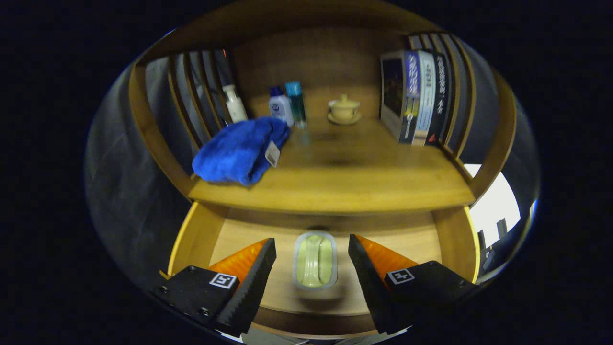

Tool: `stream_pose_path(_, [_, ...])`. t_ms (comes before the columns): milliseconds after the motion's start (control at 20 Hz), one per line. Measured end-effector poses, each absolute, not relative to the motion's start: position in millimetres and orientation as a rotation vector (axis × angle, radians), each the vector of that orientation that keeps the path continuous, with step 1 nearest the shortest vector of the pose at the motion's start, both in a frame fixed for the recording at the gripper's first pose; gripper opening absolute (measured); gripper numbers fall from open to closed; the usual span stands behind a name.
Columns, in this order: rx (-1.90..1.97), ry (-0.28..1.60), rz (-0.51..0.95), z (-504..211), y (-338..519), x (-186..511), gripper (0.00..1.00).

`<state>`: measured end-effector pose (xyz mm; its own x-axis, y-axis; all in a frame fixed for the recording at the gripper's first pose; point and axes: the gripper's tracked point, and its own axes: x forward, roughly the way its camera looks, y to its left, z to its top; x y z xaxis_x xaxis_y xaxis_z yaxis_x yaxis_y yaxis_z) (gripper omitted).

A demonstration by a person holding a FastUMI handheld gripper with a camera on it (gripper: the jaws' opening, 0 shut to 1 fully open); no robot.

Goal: Pull open the drawer, take out the items inside it, and place them on the countertop above the cabinet.

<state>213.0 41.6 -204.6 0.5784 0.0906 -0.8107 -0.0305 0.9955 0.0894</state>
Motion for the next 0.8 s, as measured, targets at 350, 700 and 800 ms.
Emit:
stream_pose_path(350, [0.015, 1.161, 0.063, -272.6, 52.4, 202.9, 0.8])
stream_pose_path(700, [0.044, 1.186, 0.036, -291.2, 37.0, 197.1, 0.39])
stream_pose_path(800, [0.03, 1.178, 0.049, -287.3, 36.2, 194.7, 0.27])
